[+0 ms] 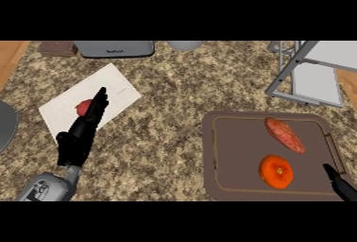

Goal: Pick the squash from the tray and place it in the tiered shelf

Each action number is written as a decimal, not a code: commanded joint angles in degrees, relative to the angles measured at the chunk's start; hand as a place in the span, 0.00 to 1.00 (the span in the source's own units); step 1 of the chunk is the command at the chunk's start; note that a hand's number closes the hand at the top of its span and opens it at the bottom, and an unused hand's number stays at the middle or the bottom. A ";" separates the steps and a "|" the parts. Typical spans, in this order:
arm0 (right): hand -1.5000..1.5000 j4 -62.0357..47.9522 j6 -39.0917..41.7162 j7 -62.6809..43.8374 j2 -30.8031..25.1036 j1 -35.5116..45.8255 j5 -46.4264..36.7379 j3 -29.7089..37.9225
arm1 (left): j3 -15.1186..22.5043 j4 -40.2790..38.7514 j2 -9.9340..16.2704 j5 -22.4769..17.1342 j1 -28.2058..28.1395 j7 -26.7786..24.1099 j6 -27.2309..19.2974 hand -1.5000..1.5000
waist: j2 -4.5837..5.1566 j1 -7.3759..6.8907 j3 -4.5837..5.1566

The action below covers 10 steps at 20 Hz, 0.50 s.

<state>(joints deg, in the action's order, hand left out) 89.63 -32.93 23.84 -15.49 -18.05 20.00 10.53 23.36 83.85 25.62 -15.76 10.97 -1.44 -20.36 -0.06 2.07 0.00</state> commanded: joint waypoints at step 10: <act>0.00 27.14 3.84 -29.19 -18.40 -15.76 -12.14 -8.78 | -0.69 -4.36 -3.50 2.72 2.63 -1.14 1.77 0.50 | 0.14 -1.44 0.20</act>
<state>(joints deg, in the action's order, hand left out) 107.78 -28.32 4.51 -29.51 -29.78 11.63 4.02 23.06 81.59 22.99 -13.76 13.73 -0.99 -19.29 0.03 0.70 0.14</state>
